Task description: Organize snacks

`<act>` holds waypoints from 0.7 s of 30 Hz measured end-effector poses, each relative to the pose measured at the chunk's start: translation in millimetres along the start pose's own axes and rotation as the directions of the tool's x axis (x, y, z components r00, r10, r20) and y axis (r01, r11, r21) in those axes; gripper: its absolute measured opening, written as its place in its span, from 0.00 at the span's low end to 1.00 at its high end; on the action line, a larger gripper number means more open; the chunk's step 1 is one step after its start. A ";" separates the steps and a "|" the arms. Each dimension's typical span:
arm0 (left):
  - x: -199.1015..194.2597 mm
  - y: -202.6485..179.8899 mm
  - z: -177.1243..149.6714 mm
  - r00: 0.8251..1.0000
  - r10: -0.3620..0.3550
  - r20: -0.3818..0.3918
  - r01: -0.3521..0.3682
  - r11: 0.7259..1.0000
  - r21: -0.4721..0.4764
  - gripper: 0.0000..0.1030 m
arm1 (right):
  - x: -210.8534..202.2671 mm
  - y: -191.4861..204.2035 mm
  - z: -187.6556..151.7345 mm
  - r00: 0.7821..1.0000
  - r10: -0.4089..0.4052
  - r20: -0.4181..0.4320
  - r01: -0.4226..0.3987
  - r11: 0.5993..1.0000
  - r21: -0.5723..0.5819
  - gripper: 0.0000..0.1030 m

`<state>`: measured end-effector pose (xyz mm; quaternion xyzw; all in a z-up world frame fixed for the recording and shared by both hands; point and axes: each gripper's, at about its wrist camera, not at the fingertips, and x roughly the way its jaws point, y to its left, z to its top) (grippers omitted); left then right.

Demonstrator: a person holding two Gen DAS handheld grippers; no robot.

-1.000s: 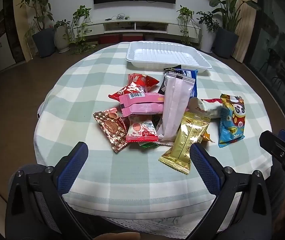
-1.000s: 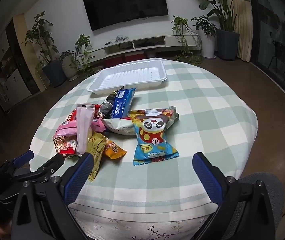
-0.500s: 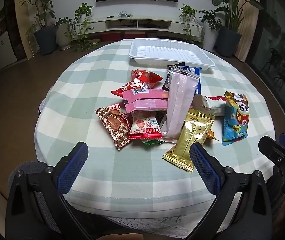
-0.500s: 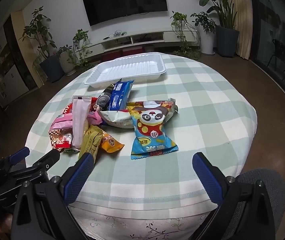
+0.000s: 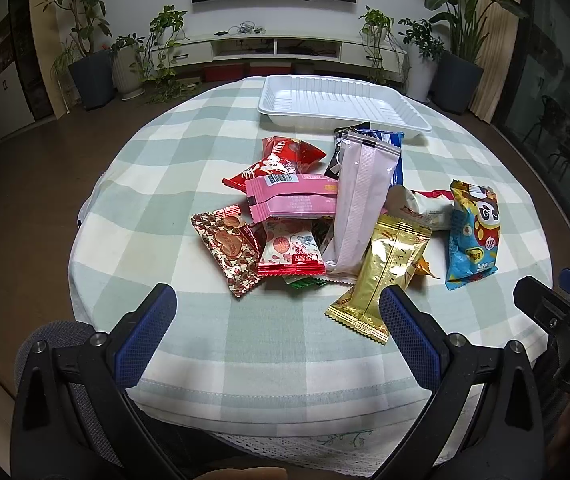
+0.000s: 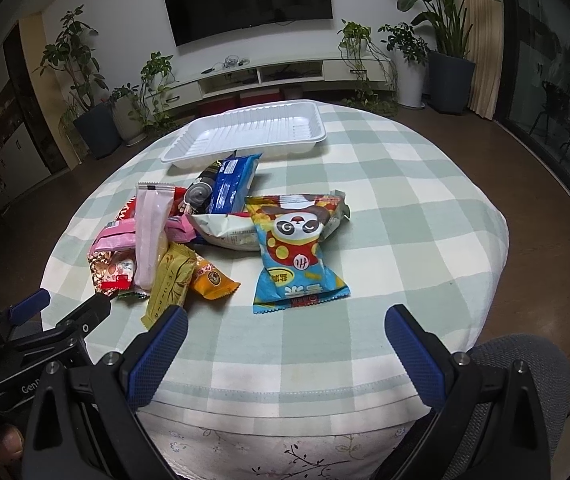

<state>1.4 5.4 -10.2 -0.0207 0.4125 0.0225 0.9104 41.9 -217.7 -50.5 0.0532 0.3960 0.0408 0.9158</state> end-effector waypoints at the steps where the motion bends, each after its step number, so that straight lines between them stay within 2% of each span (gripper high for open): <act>1: 0.3 0.3 -0.3 1.000 0.000 0.000 0.000 1.000 0.000 1.00 | -0.1 0.0 0.1 1.000 0.001 0.001 -0.001 1.000 0.001 0.98; 21: 2.8 -1.1 -4.6 1.000 0.003 -0.007 -0.003 1.000 0.005 1.00 | 0.7 0.5 -1.6 1.000 -0.002 -0.006 0.002 1.000 -0.001 0.98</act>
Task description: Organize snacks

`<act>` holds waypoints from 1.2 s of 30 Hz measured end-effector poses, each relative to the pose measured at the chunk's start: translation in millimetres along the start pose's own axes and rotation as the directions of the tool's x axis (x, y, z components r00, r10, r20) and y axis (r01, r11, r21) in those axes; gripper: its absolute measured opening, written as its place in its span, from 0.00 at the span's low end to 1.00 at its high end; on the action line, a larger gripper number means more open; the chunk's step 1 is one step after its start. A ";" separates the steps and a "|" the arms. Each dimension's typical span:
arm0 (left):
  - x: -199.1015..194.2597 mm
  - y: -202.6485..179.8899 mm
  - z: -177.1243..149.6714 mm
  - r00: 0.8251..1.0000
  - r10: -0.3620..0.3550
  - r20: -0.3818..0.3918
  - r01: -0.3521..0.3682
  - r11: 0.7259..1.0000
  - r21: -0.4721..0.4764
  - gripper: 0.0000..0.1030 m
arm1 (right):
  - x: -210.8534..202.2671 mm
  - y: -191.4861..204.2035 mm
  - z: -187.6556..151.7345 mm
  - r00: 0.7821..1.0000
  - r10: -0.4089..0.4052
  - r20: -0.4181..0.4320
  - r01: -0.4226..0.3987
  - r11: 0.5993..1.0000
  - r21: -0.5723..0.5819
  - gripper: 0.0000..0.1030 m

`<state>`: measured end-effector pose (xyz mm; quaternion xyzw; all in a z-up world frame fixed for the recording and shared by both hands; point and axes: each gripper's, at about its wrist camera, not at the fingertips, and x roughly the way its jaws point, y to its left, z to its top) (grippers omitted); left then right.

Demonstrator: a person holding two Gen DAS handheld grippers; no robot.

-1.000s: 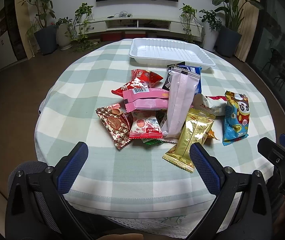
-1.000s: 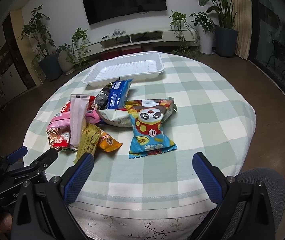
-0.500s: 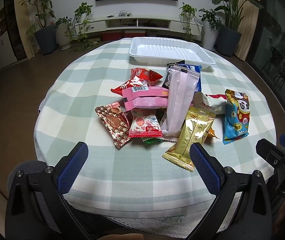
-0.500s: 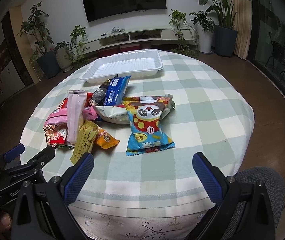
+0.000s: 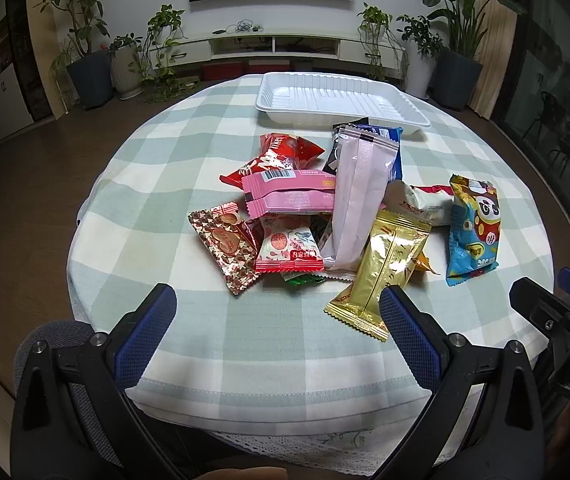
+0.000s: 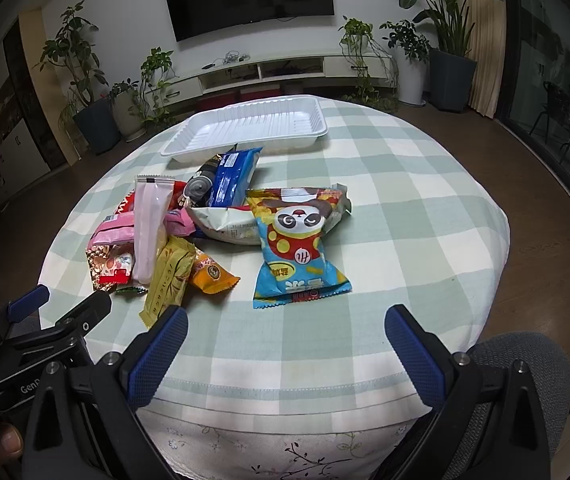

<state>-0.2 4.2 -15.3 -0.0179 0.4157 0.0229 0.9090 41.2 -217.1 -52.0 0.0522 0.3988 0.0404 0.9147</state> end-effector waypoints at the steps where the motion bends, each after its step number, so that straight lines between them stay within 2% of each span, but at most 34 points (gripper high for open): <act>1: 0.1 -0.2 0.6 1.000 0.000 -0.001 0.000 1.000 0.000 1.00 | 0.5 0.3 -0.7 1.000 0.000 0.000 0.000 1.000 -0.001 0.98; 36: 2.8 -3.7 -0.2 1.000 0.003 -0.019 -0.002 1.000 0.022 1.00 | 1.9 2.2 -1.8 1.000 0.000 -0.007 0.000 1.000 -0.001 0.98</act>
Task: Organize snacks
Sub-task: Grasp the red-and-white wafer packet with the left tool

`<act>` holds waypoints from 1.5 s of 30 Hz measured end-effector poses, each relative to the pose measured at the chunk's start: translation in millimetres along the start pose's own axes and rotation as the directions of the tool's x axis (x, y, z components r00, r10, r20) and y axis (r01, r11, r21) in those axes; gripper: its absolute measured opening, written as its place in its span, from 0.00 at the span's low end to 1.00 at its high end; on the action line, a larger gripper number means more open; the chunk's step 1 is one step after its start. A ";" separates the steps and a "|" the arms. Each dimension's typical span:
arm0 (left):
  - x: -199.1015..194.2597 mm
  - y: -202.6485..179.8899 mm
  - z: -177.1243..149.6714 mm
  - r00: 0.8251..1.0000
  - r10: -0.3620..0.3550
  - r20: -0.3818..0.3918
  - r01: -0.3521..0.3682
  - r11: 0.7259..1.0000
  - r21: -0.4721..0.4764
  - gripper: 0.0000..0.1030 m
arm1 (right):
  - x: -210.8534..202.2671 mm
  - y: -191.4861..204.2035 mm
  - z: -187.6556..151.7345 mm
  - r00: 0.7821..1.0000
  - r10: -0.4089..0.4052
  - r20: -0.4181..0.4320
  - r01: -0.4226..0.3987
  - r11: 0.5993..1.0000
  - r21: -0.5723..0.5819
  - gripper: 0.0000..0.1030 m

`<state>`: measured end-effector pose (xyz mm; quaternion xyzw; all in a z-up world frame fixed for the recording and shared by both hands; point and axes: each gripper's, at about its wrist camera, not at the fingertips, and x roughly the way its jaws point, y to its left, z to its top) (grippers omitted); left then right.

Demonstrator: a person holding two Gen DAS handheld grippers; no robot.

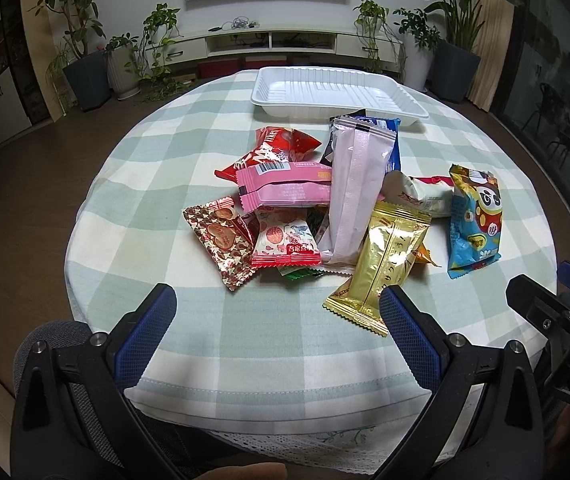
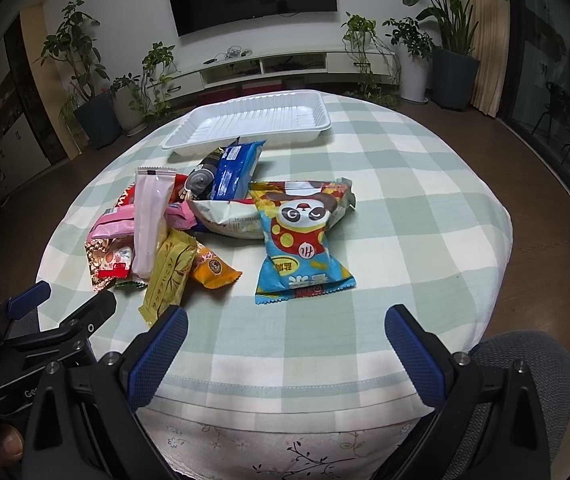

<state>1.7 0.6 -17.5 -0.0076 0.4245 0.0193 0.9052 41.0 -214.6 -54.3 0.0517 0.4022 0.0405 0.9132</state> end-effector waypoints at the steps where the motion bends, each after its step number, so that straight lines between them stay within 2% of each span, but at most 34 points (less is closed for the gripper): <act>1: 0.3 0.3 -0.2 1.000 0.000 0.000 0.000 1.000 0.000 1.00 | 0.3 0.1 -0.2 1.000 0.000 0.000 0.000 1.000 0.000 0.98; 6: 2.2 3.1 0.0 1.000 -0.007 -0.003 0.007 1.000 -0.003 1.00 | 0.1 0.1 0.0 1.000 0.000 -0.001 0.000 1.000 0.001 0.98; 10: 4.6 15.4 1.0 0.999 -0.051 0.004 0.051 0.998 -0.030 1.00 | 1.2 1.4 -4.5 1.000 0.005 0.002 -0.005 1.000 0.006 0.98; 12: 4.3 22.8 0.4 0.990 -0.136 0.025 0.137 0.990 -0.025 1.00 | 1.9 1.5 -8.4 1.000 0.015 0.001 -0.015 1.000 0.015 0.98; 14: 4.8 28.4 -1.0 0.970 -0.240 0.030 0.240 0.971 -0.005 1.00 | 1.8 0.2 -11.1 1.000 0.031 0.003 -0.031 0.999 0.025 0.98; 15: 5.1 31.4 -3.0 0.968 -0.249 0.029 0.249 0.969 0.008 1.00 | 1.6 -1.1 -10.6 0.999 0.035 0.004 -0.035 0.999 0.029 0.98; 17: 4.3 35.4 -6.9 0.973 -0.227 0.036 0.226 0.974 0.027 1.00 | 0.8 -1.4 -11.7 0.999 0.053 0.006 -0.053 0.998 0.031 0.98; 18: 6.5 37.3 -8.5 0.976 -0.219 0.013 0.218 0.975 0.036 1.00 | 0.5 -1.0 -14.4 0.998 0.067 0.006 -0.068 0.997 0.031 0.98; 19: 12.5 40.5 -9.1 0.973 -0.224 -0.047 0.226 0.974 0.033 1.00 | -0.1 -1.4 -14.8 0.997 0.080 0.003 -0.080 0.996 0.032 0.98; 21: 18.8 50.6 -7.4 0.971 -0.227 -0.082 0.225 0.974 -0.023 1.00 | 0.9 -1.0 -18.0 0.994 0.109 -0.007 -0.108 0.993 0.036 0.98; 25: 20.4 67.3 4.7 0.971 -0.234 -0.052 0.229 0.970 -0.080 1.00 | 4.4 -2.5 -20.4 0.987 0.160 -0.031 -0.158 0.986 0.058 0.98; 29: 25.4 70.2 19.3 0.974 -0.221 -0.044 0.220 0.975 -0.031 1.00 | 4.9 -12.9 -15.8 0.975 0.220 -0.030 -0.216 0.970 0.108 0.96; 32: 35.3 74.9 31.7 0.978 -0.199 -0.069 0.200 0.980 0.013 1.00 | 9.2 -19.1 -6.4 0.971 0.239 -0.024 -0.235 0.964 0.122 0.92; 36: 41.5 87.9 43.6 0.980 -0.191 -0.063 0.188 0.981 -0.050 1.00 | 14.4 -28.1 -5.5 0.973 0.228 -0.037 -0.220 0.962 0.159 0.92; 41: 64.5 86.5 45.6 0.990 -0.092 -0.107 0.082 0.992 -0.097 0.99 | 23.6 -27.5 -3.3 0.975 0.211 -0.065 -0.200 0.968 0.149 0.92; 45: 79.7 86.2 46.3 0.990 -0.049 -0.130 0.037 0.995 -0.091 0.98 | 22.4 -27.4 -2.4 0.982 0.180 -0.052 -0.172 0.977 0.127 0.92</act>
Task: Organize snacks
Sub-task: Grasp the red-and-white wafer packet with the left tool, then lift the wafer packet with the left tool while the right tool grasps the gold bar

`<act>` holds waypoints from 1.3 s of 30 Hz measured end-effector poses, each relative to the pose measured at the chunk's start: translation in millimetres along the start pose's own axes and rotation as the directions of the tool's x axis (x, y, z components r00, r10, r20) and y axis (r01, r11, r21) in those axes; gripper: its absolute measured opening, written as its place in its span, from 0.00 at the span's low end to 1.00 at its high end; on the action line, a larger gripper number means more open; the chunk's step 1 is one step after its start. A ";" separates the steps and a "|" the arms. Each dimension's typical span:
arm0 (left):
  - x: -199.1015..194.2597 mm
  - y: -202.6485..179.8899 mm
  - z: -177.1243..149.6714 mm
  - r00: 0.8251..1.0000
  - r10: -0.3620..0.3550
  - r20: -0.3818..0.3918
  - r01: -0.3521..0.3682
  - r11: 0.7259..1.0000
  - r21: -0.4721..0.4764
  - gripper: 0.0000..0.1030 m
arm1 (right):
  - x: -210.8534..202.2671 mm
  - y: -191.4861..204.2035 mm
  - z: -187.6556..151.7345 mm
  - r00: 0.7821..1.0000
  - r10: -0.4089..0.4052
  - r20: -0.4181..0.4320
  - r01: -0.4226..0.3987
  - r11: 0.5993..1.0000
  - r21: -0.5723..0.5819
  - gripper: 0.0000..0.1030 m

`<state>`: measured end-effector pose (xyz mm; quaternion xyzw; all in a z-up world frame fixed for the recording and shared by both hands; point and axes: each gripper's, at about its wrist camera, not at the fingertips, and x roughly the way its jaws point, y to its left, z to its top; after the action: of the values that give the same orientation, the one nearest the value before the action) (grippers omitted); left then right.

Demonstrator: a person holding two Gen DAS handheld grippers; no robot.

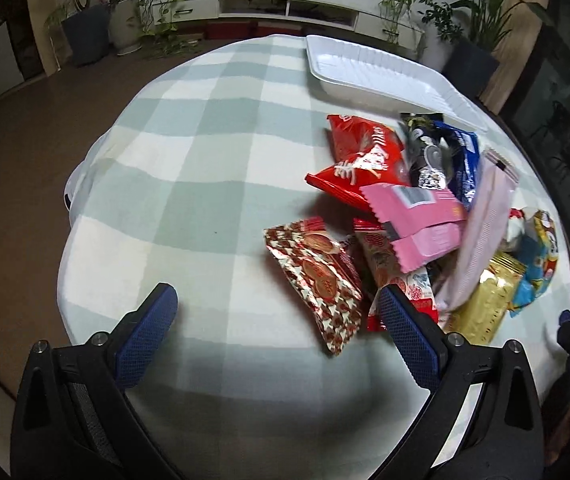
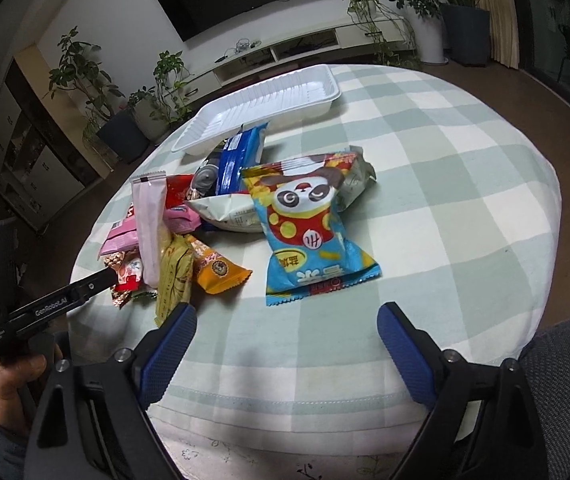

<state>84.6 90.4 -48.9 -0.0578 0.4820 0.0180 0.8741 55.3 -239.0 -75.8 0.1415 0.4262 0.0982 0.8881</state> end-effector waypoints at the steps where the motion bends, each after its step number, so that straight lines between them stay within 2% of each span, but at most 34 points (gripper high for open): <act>1: 2.1 0.3 2.4 1.000 0.003 -0.002 -0.003 1.000 0.000 0.98 | -0.3 -1.2 0.4 1.000 -0.004 0.003 0.004 1.000 0.002 0.92; 6: 10.3 1.4 12.6 0.999 0.035 -0.017 -0.035 0.999 0.014 0.97 | 3.8 -5.4 2.5 1.000 -0.006 -0.007 0.006 1.000 0.011 0.92; 11: 17.5 -9.6 9.4 0.999 0.036 -0.035 -0.034 0.998 0.046 0.94 | 4.7 -5.2 2.5 1.000 -0.006 -0.007 0.006 1.000 0.010 0.92; 12: 20.9 -12.5 7.8 0.999 0.028 -0.041 -0.026 0.998 0.054 0.87 | 4.8 -4.8 2.2 1.000 -0.007 -0.008 0.007 1.000 0.008 0.92; 13: 28.6 -13.7 6.6 0.998 0.019 -0.060 -0.016 0.998 0.059 0.75 | 5.5 -4.2 2.1 1.000 -0.007 -0.010 0.007 1.000 0.004 0.92; 14: 28.4 -15.8 4.9 0.999 0.030 -0.046 -0.026 0.997 0.071 0.75 | 5.2 -4.0 2.0 1.000 -0.005 -0.011 0.005 1.000 0.003 0.92; 15: 27.7 -17.8 4.4 0.999 0.031 -0.026 -0.028 0.996 0.089 0.66 | 5.1 -3.4 2.2 1.000 -0.005 -0.009 0.005 1.000 0.001 0.92; 17: 26.7 -16.6 5.0 1.000 0.021 -0.019 -0.020 0.996 0.084 0.58 | 3.5 -3.2 2.8 1.000 -0.010 0.000 0.010 1.000 -0.003 0.92; 19: 25.3 -13.4 6.3 1.000 0.012 -0.022 -0.011 0.997 0.076 0.45 | 2.1 -3.6 3.9 1.000 -0.018 0.010 0.018 1.000 -0.005 0.92; 21: 23.6 -8.7 5.8 1.000 -0.003 -0.024 0.005 0.998 0.065 0.38 | 2.3 -4.1 4.6 1.000 -0.018 0.012 0.018 1.000 -0.005 0.92; 24: 20.4 -5.9 1.8 0.999 -0.011 -0.030 0.014 0.997 0.070 0.36 | 2.3 -4.4 5.0 1.000 -0.019 0.007 0.019 1.000 -0.005 0.92; 26: 20.0 -11.8 -1.2 0.999 0.012 -0.030 -0.008 0.994 0.112 0.37 | 2.5 -4.5 4.9 1.000 -0.017 0.006 0.017 1.000 -0.005 0.92; 29: 18.3 -12.2 -5.0 1.000 0.017 -0.017 -0.015 0.992 0.127 0.37 | 3.1 -3.2 4.3 1.000 -0.020 0.002 0.020 1.000 -0.013 0.92; 30: 17.8 -11.7 -5.4 1.000 0.013 -0.016 -0.011 0.992 0.129 0.35 | 2.2 -2.7 4.4 1.000 -0.023 0.002 0.023 1.000 -0.016 0.92; 31: 17.2 -11.9 -5.7 1.000 0.005 -0.017 -0.003 0.991 0.136 0.28 | 2.5 -1.6 4.2 1.000 -0.024 0.003 0.024 1.000 -0.020 0.92; 36: 11.7 -8.4 -10.1 0.999 -0.033 -0.027 0.036 0.989 0.142 0.21 | 2.0 15.7 3.9 1.000 0.000 -0.003 0.000 0.998 -0.057 0.91; 39: 7.6 -3.1 -13.5 0.997 -0.069 -0.033 0.072 0.989 0.129 0.18 | 7.4 35.9 1.3 0.998 0.063 -0.032 -0.065 0.995 -0.080 0.87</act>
<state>77.6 85.5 -62.2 -0.0180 0.4920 -0.0451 0.8692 58.9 -203.2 -68.4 0.1174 0.4302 0.1460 0.8831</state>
